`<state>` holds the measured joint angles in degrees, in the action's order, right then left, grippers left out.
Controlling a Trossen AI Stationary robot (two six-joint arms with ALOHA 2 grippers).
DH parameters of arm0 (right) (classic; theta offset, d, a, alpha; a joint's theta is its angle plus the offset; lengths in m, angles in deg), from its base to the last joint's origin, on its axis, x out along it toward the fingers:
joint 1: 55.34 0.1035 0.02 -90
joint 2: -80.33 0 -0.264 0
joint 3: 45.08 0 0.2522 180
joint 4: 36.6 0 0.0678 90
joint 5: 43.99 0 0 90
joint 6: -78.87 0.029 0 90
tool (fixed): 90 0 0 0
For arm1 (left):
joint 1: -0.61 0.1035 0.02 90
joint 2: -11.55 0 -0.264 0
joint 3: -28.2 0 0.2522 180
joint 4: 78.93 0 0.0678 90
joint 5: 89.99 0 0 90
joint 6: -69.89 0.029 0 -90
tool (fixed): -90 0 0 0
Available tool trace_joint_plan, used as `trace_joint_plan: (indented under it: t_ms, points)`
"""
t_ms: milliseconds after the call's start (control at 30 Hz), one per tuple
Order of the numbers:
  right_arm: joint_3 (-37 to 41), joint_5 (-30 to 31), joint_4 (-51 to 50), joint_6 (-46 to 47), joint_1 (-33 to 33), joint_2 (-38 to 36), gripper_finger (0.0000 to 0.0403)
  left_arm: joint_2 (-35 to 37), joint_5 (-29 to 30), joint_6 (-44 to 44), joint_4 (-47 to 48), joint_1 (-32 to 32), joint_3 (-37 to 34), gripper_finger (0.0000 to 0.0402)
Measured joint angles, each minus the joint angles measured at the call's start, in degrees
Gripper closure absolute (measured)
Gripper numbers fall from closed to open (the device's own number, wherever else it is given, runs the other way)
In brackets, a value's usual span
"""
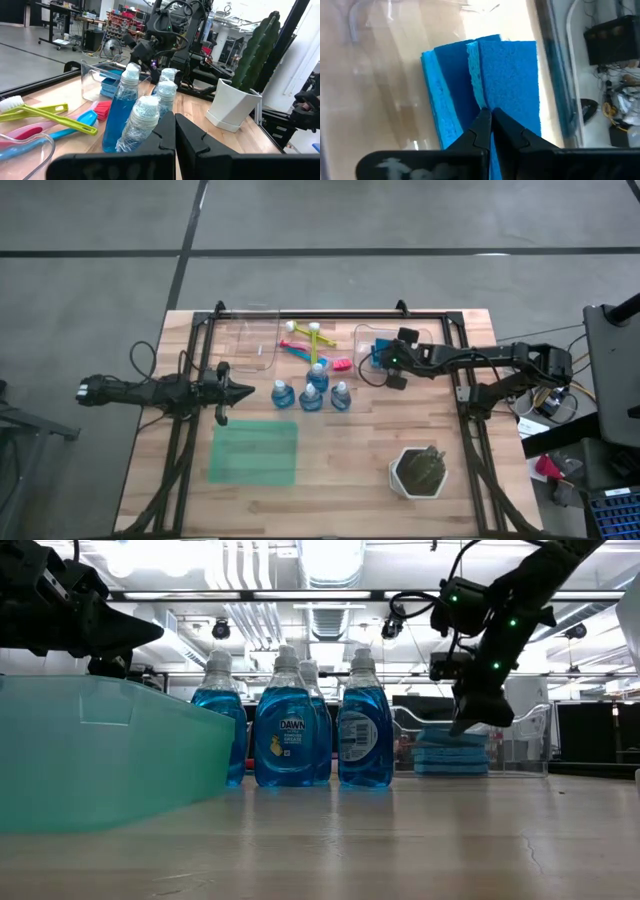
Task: Pick & Place Kitchen Sink Supplies
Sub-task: Put the blue sponge into the right transparent bin, then put the blue dishwashing liquid bottle into the green bin
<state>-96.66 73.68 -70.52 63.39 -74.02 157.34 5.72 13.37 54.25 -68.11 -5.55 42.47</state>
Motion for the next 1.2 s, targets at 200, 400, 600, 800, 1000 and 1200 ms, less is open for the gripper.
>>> trace_joint_plan:
  t_ms: [200, 400, 600, 800, 1000, 1200]
  points:
    - [0.8, -1.1, 0.0, 0.0, 0.0, 0.0, 0.0394, 0.0, 0.0, 0.0, 0.0, 0.0, 0.0, 0.0401]
    - [1.3, -1.2, 0.2, 0.2, 0.0, 0.0, 0.0394, 0.0, 0.0, 0.0, 0.0, 0.0, 0.0, 0.0401]
    - [1.4, -1.2, 1.1, 0.0, 0.5, 0.0, 0.0372, 0.0, 0.0, 0.0, 0.0, 0.0, 0.0, 0.0401]
    - [1.3, -1.1, 2.4, 0.0, 0.8, 0.0, 0.0320, 0.0, 0.0, 0.0, 0.0, 0.0, 0.0, 0.0401]
    - [-1.3, 0.1, 2.0, 2.9, 0.8, -0.6, 0.0288, 0.0, 0.0, 0.0, 0.0, 0.0, 0.0, 0.0401]
    - [-5.0, 1.0, 0.5, 4.4, 0.9, -0.8, 0.0275, 0.0, 0.0, 0.0, 0.0, 0.0, 0.0, 0.0401]
